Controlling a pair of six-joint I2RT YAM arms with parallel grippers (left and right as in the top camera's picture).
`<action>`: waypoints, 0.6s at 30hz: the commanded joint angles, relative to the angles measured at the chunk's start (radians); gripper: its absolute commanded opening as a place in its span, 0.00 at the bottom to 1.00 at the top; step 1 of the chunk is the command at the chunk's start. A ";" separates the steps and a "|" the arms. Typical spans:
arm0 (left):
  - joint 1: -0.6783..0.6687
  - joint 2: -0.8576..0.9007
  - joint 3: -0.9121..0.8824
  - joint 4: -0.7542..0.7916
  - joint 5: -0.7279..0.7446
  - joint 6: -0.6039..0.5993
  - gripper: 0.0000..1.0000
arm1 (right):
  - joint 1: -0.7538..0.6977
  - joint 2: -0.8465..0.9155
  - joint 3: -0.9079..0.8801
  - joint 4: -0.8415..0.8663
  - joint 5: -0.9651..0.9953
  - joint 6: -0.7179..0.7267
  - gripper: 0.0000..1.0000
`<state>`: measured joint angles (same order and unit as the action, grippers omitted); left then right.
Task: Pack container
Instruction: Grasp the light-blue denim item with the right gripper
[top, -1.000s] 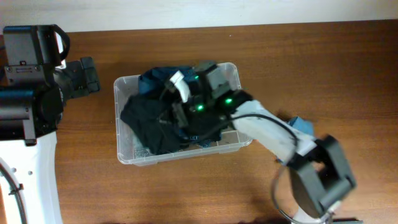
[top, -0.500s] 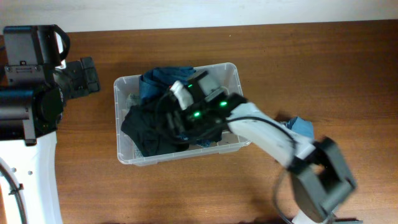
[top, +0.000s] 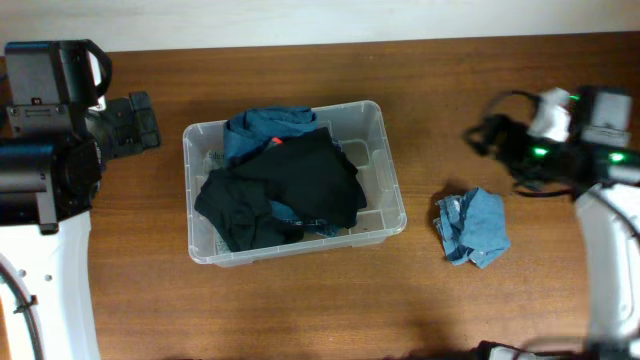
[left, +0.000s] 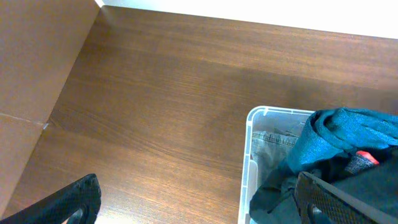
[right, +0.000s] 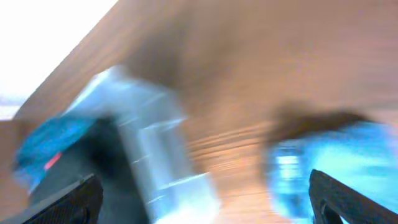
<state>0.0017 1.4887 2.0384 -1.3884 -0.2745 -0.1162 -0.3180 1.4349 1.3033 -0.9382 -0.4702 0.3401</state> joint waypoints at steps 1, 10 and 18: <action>0.003 0.002 -0.001 0.003 -0.010 0.004 0.99 | -0.122 0.114 -0.105 0.002 0.034 -0.029 0.98; 0.003 0.002 -0.001 0.003 -0.010 0.004 0.99 | -0.177 0.364 -0.364 0.217 -0.139 -0.095 0.99; 0.003 0.002 -0.001 0.003 -0.010 0.004 0.99 | -0.134 0.315 -0.466 0.314 -0.251 -0.097 0.13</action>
<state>0.0017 1.4887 2.0384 -1.3884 -0.2741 -0.1165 -0.4625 1.7710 0.8501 -0.6209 -0.6811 0.2577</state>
